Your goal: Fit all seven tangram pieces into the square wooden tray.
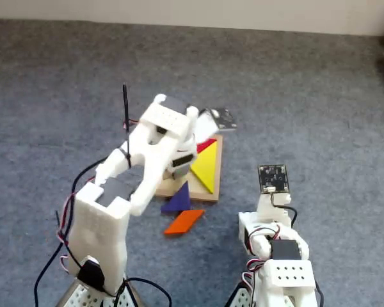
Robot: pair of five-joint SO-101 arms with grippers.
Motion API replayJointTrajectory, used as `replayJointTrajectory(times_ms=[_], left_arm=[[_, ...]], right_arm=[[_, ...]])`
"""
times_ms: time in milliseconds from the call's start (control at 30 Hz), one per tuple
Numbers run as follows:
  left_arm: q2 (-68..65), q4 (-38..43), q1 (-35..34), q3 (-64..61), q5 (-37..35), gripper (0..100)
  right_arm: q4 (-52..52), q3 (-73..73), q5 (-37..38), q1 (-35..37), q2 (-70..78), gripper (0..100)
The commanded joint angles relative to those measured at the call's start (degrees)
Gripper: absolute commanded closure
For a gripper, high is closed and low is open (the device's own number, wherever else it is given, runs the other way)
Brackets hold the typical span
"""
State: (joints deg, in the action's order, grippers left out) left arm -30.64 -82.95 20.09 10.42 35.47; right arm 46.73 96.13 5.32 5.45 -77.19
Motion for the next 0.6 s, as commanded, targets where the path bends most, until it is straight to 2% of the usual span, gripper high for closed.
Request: replayJointTrajectory(times_ms=[0, 100, 267, 567], left_arm=[[0.48, 0.44, 4.09, 2.51, 0.62, 99], [0.22, 0.44, 5.23, 2.51, 0.62, 98], [0.04, 0.53, 4.26, 2.51, 0.44, 87], [0.40, 1.58, 1.71, 2.59, 0.62, 86]], right_arm=[[-1.19, 1.80, -0.09, -0.66, -0.66, 96.8], [-1.19, 1.80, -0.09, -0.66, -0.66, 96.8], [-1.19, 1.80, -0.09, -0.66, -0.66, 96.8], [-1.19, 1.80, -0.09, -0.66, -0.66, 96.8]])
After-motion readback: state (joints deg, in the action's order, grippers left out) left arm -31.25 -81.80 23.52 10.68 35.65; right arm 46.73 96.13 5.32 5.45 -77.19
